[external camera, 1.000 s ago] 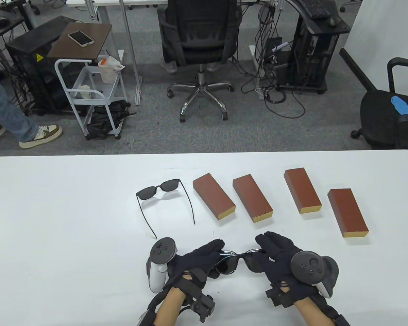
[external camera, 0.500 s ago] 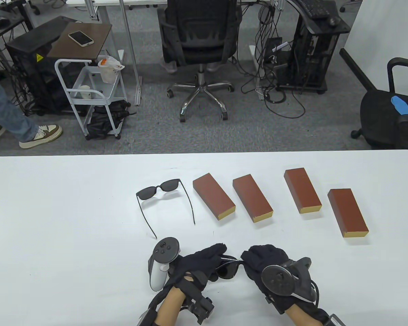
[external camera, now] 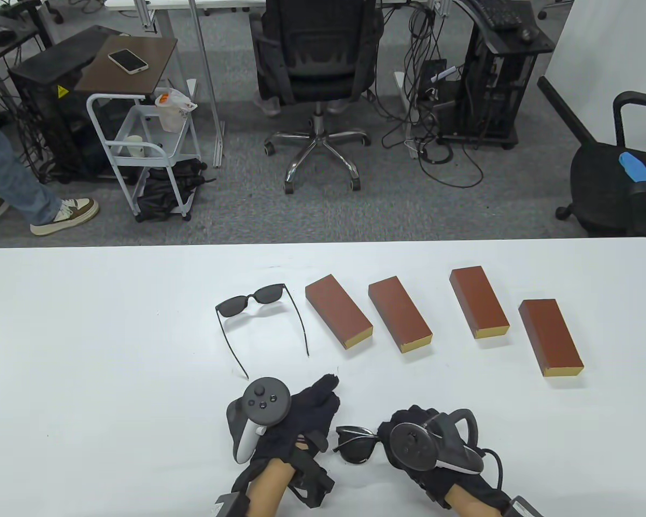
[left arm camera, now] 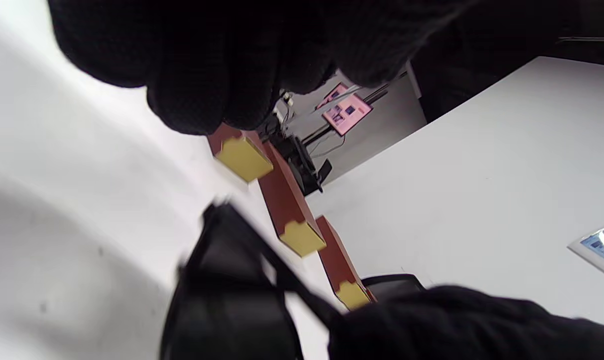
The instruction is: Slide to open storage boxes and store sunglasses
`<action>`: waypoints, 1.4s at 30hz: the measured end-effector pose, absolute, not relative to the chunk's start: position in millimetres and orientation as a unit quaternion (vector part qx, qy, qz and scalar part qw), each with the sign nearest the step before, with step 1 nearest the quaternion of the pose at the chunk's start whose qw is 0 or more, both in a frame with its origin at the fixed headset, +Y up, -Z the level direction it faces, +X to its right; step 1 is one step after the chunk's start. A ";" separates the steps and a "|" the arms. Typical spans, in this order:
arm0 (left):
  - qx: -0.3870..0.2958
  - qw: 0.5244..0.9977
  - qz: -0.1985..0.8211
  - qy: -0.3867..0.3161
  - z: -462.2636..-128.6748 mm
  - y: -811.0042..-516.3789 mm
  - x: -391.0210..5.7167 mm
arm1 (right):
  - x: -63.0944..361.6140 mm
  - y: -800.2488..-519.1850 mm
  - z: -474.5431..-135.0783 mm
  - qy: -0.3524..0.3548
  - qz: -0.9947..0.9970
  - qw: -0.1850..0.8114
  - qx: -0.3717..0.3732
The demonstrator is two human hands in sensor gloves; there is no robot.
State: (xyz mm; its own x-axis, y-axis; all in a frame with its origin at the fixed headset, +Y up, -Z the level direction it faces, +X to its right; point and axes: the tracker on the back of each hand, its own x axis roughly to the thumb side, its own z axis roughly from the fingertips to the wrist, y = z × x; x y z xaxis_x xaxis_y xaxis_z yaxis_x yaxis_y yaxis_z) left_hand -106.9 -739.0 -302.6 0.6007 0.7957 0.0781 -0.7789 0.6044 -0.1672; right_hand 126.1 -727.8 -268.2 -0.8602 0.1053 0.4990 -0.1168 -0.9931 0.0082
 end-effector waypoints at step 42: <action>0.027 0.954 0.299 -0.003 -313.1 -720.3 -145.2 | 237.4 -705.1 -401.1 -0.093 0.985 -0.103 -0.104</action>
State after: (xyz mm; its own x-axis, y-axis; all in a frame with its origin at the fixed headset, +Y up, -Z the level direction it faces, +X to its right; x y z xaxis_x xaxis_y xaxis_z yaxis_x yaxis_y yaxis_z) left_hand -145.2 -720.3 -313.1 0.8211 0.5704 0.0217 -0.5707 0.8197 0.0488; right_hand 237.4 -705.1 -401.1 -0.9573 -0.1838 -0.2230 0.2222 -0.9615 -0.1615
